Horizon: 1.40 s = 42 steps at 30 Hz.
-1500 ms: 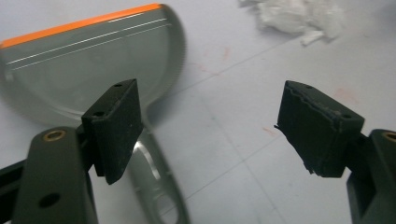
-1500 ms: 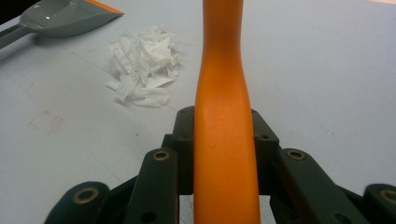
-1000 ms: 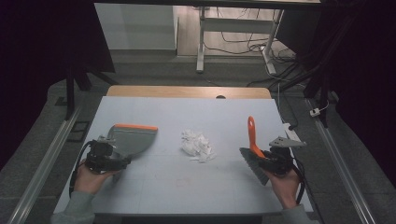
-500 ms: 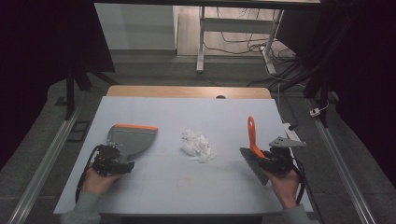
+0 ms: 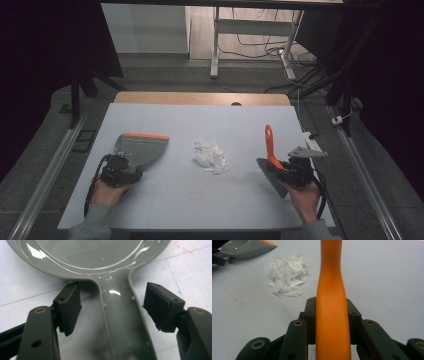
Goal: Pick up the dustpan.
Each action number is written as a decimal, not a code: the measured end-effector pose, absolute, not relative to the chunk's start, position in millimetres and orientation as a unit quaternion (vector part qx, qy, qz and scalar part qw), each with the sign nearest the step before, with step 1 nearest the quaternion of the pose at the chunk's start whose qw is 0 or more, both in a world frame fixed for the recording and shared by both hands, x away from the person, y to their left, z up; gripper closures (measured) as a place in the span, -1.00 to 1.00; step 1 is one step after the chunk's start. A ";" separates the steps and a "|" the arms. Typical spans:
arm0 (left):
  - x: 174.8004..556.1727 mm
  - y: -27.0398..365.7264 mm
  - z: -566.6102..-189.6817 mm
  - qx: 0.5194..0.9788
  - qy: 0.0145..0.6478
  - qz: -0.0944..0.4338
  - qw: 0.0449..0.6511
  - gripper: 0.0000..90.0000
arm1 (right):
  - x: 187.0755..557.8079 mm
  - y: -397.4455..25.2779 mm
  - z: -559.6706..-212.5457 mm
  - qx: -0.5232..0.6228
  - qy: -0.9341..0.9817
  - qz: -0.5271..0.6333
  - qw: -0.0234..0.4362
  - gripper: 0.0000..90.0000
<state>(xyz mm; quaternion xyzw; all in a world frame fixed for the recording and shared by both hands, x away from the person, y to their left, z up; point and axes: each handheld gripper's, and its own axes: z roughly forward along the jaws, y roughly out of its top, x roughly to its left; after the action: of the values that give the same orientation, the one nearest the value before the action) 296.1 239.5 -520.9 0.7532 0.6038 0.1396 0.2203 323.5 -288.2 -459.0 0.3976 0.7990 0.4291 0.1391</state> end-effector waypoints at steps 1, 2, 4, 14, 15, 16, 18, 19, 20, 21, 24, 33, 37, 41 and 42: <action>297.0 240.1 -521.3 0.751 0.606 0.140 0.221 -0.28 | 323.5 -288.2 -459.0 0.398 0.799 0.429 0.139 0.56; 298.0 240.8 -521.8 0.749 0.607 0.140 0.223 -0.27 | 323.5 -288.0 -459.3 0.398 0.799 0.429 0.139 0.56; 299.4 241.5 -522.4 0.747 0.610 0.142 0.224 -0.26 | 323.5 -287.9 -459.4 0.398 0.799 0.428 0.140 0.56; 303.8 246.0 -525.9 0.735 0.621 0.138 0.236 -0.09 | 323.9 -287.9 -459.8 0.398 0.799 0.427 0.141 0.56; 303.8 247.4 -525.9 0.733 0.622 0.136 0.239 -0.05 | 323.9 -288.0 -459.9 0.398 0.799 0.427 0.141 0.56; 303.8 248.8 -525.9 0.731 0.623 0.135 0.243 0.00 | 323.9 -287.9 -459.9 0.398 0.799 0.427 0.141 0.56; 303.5 251.1 -525.4 0.729 0.623 0.137 0.248 0.17 | 323.8 -287.7 -459.8 0.398 0.800 0.427 0.141 0.56; 303.5 252.1 -525.2 0.728 0.624 0.138 0.249 0.26 | 323.9 -287.7 -459.8 0.398 0.800 0.427 0.141 0.56; 303.4 253.1 -525.4 0.727 0.623 0.139 0.252 0.35 | 323.9 -287.5 -459.8 0.398 0.800 0.427 0.141 0.56; 303.3 254.4 -525.5 0.727 0.623 0.138 0.254 0.35 | 323.9 -287.5 -459.8 0.398 0.800 0.427 0.141 0.56; 303.2 256.8 -525.5 0.728 0.620 0.137 0.257 0.36 | 324.0 -287.4 -460.3 0.397 0.801 0.426 0.140 0.56; 301.0 263.6 -521.5 0.726 0.616 0.144 0.270 0.38 | 323.9 -287.9 -460.3 0.398 0.801 0.425 0.141 0.56; 299.3 267.5 -518.8 0.725 0.611 0.146 0.282 0.38 | 323.9 -287.9 -460.4 0.398 0.801 0.425 0.142 0.56; 298.1 270.6 -516.8 0.727 0.605 0.147 0.289 0.38 | 323.6 -288.3 -460.0 0.398 0.800 0.426 0.143 0.56; 297.6 271.3 -516.0 0.728 0.602 0.147 0.292 0.38 | 323.6 -288.4 -459.8 0.398 0.799 0.426 0.143 0.56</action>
<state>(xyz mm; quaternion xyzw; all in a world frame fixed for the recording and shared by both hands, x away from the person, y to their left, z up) 297.6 271.3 -516.0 0.7285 0.6022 0.1465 0.2919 323.6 -288.4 -459.8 0.3981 0.7995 0.4264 0.1430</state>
